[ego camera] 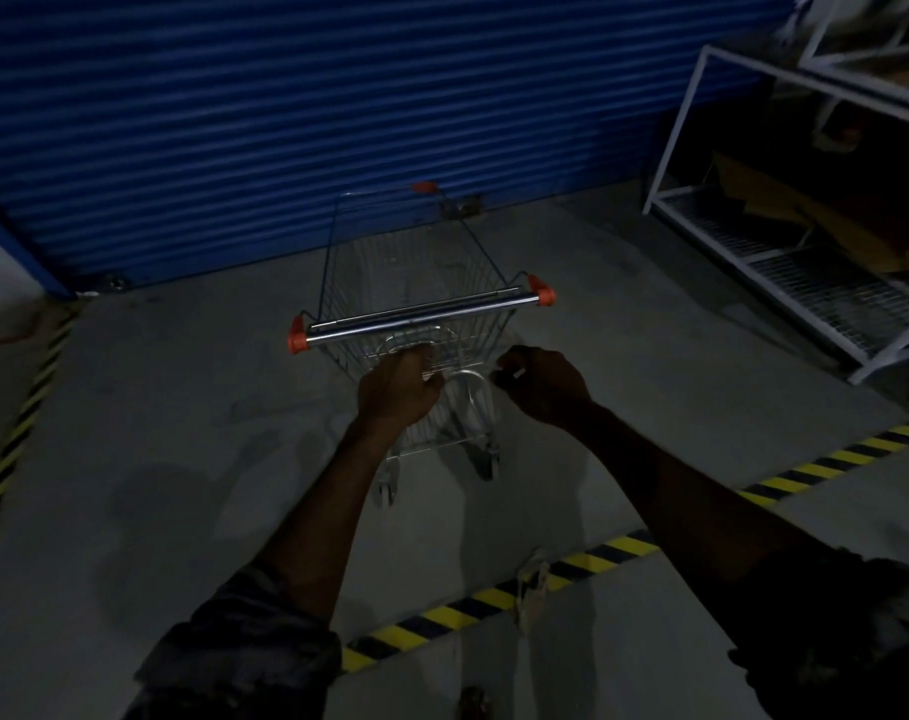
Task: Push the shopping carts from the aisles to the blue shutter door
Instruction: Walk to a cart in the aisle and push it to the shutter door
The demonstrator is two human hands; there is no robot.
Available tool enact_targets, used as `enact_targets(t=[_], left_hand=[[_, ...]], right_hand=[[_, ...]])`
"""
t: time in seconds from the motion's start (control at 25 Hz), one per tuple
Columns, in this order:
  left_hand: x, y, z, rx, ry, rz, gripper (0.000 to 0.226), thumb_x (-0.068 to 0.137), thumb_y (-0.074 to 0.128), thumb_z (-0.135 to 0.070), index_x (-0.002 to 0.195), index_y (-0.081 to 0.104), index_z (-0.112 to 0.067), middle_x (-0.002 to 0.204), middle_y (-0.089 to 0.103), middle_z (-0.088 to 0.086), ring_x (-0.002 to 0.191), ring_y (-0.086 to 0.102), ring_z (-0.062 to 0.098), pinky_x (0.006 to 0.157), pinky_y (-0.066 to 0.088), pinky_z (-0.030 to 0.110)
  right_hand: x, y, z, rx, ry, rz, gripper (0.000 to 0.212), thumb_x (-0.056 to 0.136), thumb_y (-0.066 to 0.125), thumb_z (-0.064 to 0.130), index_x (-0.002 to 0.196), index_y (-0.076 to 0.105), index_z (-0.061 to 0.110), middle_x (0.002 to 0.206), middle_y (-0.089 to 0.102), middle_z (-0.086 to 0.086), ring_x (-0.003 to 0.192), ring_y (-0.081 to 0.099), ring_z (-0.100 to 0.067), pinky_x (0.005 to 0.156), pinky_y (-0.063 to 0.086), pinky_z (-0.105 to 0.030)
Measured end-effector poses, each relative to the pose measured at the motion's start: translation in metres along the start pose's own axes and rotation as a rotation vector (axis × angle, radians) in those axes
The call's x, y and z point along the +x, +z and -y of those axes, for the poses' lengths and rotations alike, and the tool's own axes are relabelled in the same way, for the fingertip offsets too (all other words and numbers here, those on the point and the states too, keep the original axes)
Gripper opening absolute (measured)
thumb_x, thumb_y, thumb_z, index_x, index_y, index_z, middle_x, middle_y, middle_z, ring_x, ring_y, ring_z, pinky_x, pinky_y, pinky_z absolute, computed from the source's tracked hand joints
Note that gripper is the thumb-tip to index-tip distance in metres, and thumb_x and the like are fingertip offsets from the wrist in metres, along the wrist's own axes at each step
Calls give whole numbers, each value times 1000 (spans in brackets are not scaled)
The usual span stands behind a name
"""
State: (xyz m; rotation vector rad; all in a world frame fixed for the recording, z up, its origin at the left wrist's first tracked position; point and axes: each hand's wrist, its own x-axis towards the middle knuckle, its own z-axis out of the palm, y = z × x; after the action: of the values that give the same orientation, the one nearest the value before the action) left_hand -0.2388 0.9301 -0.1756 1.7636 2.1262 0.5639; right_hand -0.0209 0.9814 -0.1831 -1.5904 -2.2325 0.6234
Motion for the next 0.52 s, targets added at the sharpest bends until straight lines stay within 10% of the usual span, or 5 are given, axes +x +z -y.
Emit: enact_targets(t=[0.52], left_hand=[[-140,21,-82,18,70,-73,42,93,63,-37,135,62,-32,134,65,-1,123,61,25,96,50,36]], right_hand=[[-149,-38,-30,135,7,-92,32,94,71,42,120,69,24,122,70,5,101,68,-17,87,50,-29]])
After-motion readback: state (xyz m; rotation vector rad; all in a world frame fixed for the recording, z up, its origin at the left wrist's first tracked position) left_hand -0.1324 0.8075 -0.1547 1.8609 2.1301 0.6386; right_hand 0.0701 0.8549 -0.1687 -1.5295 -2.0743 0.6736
